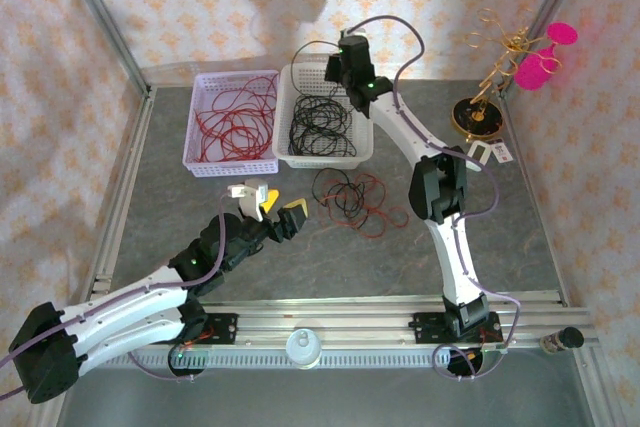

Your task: Untangle the cables

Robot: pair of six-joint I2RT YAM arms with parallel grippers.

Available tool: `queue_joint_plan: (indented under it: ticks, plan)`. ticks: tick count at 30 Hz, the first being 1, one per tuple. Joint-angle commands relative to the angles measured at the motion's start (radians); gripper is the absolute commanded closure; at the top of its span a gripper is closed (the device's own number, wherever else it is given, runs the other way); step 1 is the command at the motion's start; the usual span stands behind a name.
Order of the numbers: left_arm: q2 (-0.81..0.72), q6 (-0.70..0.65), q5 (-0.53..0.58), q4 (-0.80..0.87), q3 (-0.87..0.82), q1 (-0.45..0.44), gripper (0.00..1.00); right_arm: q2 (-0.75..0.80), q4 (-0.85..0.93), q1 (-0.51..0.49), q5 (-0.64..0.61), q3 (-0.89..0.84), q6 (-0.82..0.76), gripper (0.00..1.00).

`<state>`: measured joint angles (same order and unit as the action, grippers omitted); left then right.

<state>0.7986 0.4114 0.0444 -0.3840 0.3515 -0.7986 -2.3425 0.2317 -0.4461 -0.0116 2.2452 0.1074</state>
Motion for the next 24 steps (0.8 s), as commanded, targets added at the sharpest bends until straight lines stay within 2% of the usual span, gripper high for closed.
queue_joint_plan:
  ticks: [1,10,17,19,20,24]
  plan:
    - [-0.015,-0.007,0.044,0.039,0.022,-0.008,0.15,0.016,-0.020,0.010,-0.066,-0.065,-0.029,1.00]
    - [0.036,0.004,0.057,0.103,0.066,-0.004,0.13,-0.135,0.061,0.016,-0.074,-0.037,-0.044,1.00]
    - [0.040,0.016,0.058,0.127,0.064,0.004,0.12,-0.186,0.090,0.016,-0.053,-0.028,-0.062,1.00]
    - [0.043,0.019,0.057,0.126,0.067,0.007,0.12,-0.192,0.106,0.015,-0.043,-0.002,-0.066,0.88]
    - [0.046,0.020,0.054,0.126,0.068,0.007,0.12,-0.189,0.115,0.016,-0.027,0.013,-0.066,0.78]
    - [0.061,0.020,0.050,0.119,0.070,0.010,0.11,-0.146,0.127,0.015,0.004,0.056,-0.053,0.54]
